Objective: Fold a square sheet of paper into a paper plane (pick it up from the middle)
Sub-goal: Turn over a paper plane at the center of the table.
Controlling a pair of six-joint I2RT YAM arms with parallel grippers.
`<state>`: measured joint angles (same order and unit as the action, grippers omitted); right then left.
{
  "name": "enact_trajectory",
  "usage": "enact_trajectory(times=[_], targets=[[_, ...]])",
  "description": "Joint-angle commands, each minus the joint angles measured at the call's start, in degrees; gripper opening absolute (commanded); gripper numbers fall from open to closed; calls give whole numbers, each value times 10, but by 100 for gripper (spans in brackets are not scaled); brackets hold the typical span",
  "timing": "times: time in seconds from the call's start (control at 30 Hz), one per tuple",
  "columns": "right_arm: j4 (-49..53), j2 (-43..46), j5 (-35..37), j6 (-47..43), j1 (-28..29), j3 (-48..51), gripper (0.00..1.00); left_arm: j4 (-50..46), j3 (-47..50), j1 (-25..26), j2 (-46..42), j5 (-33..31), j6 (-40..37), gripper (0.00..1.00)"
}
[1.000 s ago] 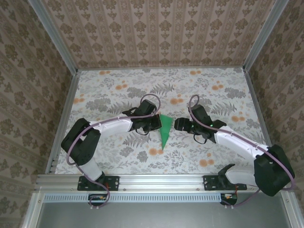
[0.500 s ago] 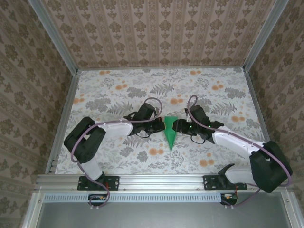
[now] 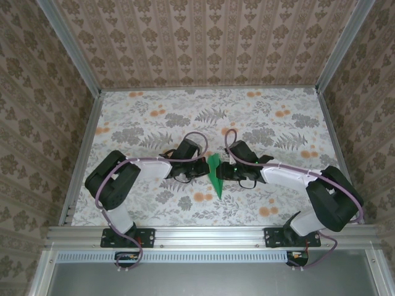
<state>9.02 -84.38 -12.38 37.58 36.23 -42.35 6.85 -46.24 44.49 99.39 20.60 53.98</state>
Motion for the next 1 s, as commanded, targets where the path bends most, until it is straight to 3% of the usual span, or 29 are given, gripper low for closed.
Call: enact_trajectory(times=[0.0,0.4,0.77,0.97], targets=[[20,-18,7,-16,8,-19,37,-5,6,-5,11,-6,2,0],[39,-49,-3,-21,30,-35,41,-5,8,-6,19,-5,2,0],[45,-71,53,9,68,-38,53,-6,7,-6,26,-4,5,0],[73,-90,111,22,85,-64,42,-5,9,-7,23,-4,5,0]])
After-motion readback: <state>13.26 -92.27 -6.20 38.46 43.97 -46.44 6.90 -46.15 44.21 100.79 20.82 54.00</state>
